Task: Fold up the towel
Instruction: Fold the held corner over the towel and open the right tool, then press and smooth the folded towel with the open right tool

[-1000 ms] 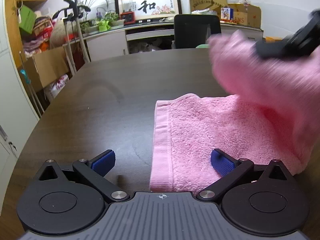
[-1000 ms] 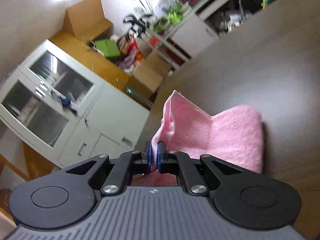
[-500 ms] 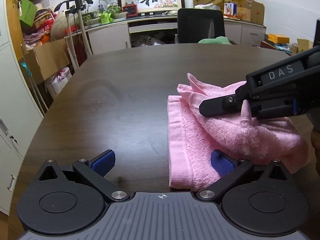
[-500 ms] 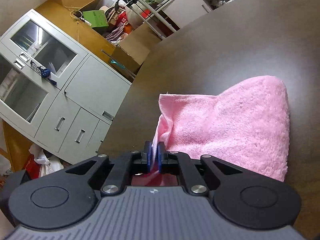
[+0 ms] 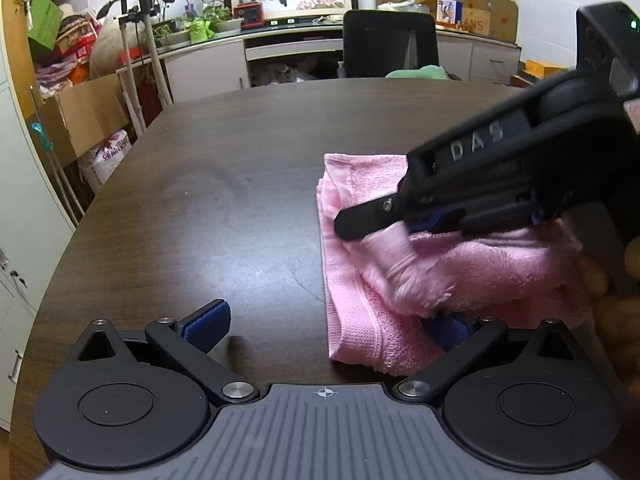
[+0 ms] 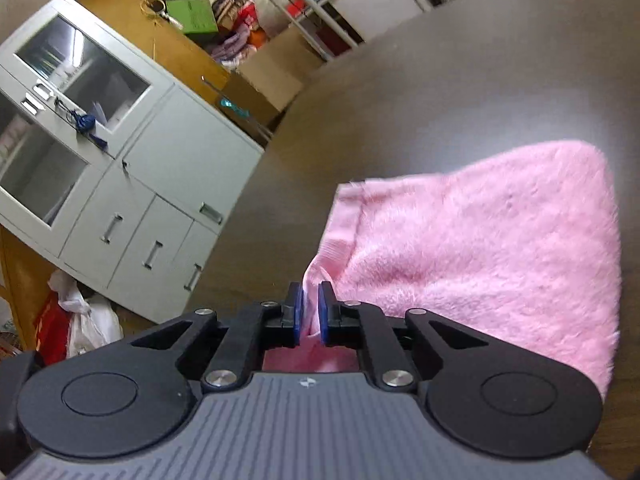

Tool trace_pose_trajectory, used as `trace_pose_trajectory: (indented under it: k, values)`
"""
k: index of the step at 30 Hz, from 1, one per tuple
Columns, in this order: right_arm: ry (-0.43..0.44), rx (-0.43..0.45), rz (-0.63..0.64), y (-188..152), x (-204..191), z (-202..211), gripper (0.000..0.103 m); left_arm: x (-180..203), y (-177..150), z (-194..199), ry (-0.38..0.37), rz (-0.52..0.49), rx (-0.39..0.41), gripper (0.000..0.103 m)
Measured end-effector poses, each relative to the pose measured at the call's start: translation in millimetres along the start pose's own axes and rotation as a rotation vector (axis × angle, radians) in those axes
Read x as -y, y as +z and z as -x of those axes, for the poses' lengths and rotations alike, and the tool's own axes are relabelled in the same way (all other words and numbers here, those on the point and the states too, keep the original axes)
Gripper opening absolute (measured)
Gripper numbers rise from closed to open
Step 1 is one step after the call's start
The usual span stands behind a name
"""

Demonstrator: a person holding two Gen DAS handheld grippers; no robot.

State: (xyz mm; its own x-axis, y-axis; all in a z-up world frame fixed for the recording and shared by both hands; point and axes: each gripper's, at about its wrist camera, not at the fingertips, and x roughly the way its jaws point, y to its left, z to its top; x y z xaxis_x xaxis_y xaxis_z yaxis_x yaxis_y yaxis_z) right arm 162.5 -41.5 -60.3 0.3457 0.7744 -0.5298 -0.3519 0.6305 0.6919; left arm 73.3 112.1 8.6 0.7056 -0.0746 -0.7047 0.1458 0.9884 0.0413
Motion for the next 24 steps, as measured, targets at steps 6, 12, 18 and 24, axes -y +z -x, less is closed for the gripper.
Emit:
trace_pose_trajectory:
  k: [6,12,18,24]
  values:
    - [0.06,0.046,0.031,1,-13,30,0.063,-8,-1,11,-0.011,-0.003,0.023,0.103]
    - [0.135,0.133,0.007,-9,-11,80,0.064,-18,-4,25,0.035,-0.026,0.102,0.103]
    - [0.117,0.123,-0.07,-27,27,101,0.069,-32,-11,43,0.044,-0.022,0.196,0.103]
    - [0.11,0.106,-0.056,-32,47,116,0.069,-22,12,50,0.105,-0.053,0.241,0.103]
